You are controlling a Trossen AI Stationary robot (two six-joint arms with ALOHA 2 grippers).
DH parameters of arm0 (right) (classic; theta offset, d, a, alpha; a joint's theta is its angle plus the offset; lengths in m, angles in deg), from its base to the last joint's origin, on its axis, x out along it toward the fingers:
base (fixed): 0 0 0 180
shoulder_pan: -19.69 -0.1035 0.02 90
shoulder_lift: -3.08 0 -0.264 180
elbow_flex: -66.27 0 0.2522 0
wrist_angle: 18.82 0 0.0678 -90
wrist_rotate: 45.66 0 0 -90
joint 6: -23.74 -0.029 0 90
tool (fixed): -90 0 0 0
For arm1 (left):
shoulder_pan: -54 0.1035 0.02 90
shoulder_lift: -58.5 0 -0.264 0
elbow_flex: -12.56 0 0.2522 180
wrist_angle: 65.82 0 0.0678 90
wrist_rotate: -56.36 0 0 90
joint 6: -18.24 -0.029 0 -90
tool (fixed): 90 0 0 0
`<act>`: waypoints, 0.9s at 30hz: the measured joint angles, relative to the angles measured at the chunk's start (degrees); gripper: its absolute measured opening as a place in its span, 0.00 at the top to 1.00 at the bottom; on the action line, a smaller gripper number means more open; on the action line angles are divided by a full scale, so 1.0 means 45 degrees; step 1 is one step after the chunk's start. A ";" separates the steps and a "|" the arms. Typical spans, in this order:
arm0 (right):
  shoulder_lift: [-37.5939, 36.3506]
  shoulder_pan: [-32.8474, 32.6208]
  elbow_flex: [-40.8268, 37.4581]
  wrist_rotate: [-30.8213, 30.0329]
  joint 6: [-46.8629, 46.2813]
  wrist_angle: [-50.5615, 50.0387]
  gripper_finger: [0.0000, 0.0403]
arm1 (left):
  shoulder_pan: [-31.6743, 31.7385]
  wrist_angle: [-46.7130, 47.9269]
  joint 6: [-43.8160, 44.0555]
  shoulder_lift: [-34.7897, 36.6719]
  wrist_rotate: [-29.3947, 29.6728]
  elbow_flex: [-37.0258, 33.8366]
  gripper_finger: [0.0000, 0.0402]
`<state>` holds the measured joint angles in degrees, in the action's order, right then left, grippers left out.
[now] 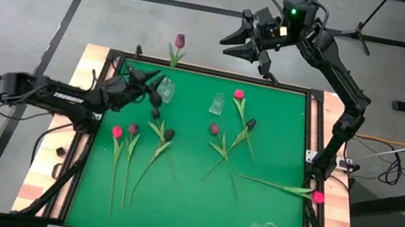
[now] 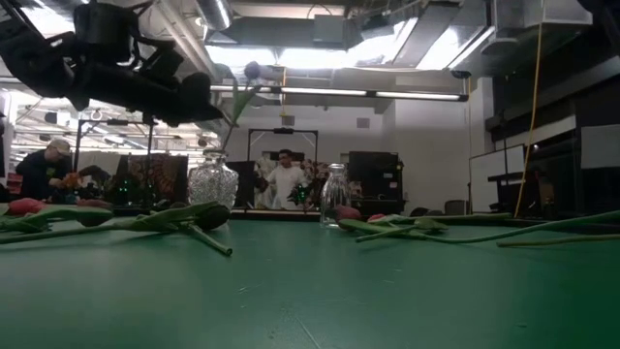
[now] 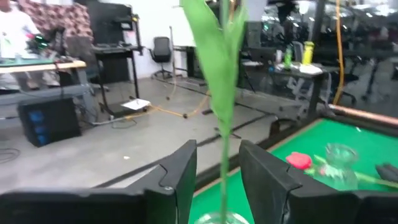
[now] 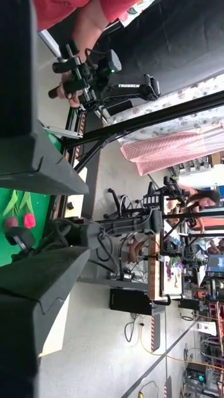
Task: Sort flowers into vase by color
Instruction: Put the left dark red tulip into the top left transparent vase
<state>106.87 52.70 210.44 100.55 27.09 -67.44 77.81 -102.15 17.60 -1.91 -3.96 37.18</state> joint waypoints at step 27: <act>0.0005 0.0195 0.0000 0.0010 0.0024 -0.0007 0.63 | -0.6380 1.3382 0.9174 0.3534 0.1131 0.5551 0.70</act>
<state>106.89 53.58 210.44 100.59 27.20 -67.47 49.11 -41.94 58.88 13.99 1.13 62.15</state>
